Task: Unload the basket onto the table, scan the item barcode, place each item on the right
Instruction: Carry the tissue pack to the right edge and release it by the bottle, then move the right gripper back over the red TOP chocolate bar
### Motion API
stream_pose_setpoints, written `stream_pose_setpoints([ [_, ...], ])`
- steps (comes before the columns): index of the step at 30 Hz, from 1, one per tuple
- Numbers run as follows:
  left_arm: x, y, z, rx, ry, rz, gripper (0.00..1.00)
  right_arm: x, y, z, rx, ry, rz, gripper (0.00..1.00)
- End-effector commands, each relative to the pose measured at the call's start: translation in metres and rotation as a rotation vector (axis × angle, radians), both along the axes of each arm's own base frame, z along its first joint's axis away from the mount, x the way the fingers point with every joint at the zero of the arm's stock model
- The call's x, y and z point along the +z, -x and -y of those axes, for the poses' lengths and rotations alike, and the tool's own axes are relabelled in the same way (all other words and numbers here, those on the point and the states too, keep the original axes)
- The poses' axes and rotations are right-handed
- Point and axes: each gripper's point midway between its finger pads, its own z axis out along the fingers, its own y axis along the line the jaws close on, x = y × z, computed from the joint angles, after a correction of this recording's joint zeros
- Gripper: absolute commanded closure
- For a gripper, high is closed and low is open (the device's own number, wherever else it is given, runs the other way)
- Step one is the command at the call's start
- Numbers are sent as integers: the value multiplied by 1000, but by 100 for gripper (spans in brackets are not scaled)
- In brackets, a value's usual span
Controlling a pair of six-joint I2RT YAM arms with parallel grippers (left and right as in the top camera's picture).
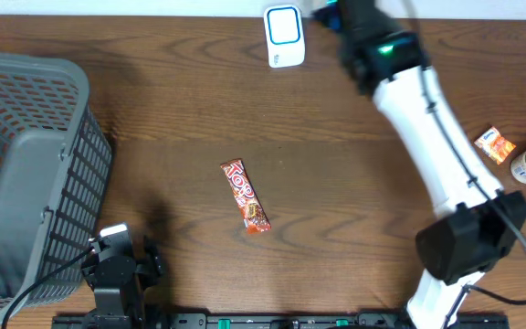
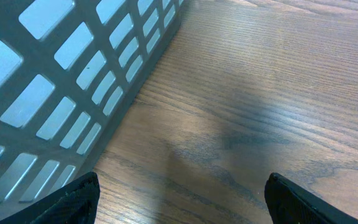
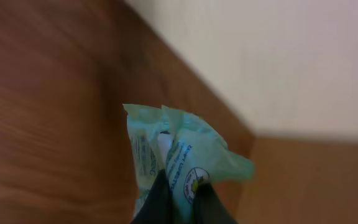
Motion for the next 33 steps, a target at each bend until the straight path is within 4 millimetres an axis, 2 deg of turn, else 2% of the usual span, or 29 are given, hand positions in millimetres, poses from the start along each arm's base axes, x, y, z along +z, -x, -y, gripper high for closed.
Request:
stream_pose_setpoints([
  [1, -9, 5, -1, 9, -2, -36, 15, -28, 1, 60, -215, -173, 5, 99],
  [4, -9, 5, -1, 9, -2, -36, 15, -45, 5, 106, -319, -282, -8, 99],
  [7, -9, 5, -1, 9, -2, -36, 15, -58, 15, 163, -473, -393, 19, 99],
  [9, -9, 5, -1, 9, -2, -36, 15, -68, 26, 203, -586, -466, 50, 99],
  [12, -9, 5, -1, 9, -2, -36, 15, -85, 45, 253, -742, -556, 103, 99],
  [15, -9, 5, -1, 9, -2, -36, 15, -105, 65, 288, -891, -668, 161, 99],
  [20, -9, 5, -1, 9, -2, -36, 15, -133, 94, 332, -1112, -810, 280, 99],
  [23, -9, 5, -1, 9, -2, -36, 15, -141, 116, 360, -1255, -860, 366, 99],
  [26, -9, 5, -1, 9, -2, -36, 15, -145, 129, 378, -1328, -885, 425, 99],
  [29, -9, 5, -1, 9, -2, -36, 15, -146, 132, 387, -1362, -905, 480, 99],
  [33, -9, 5, -1, 10, -2, -36, 15, -138, 120, 390, -1348, -954, 556, 99],
])
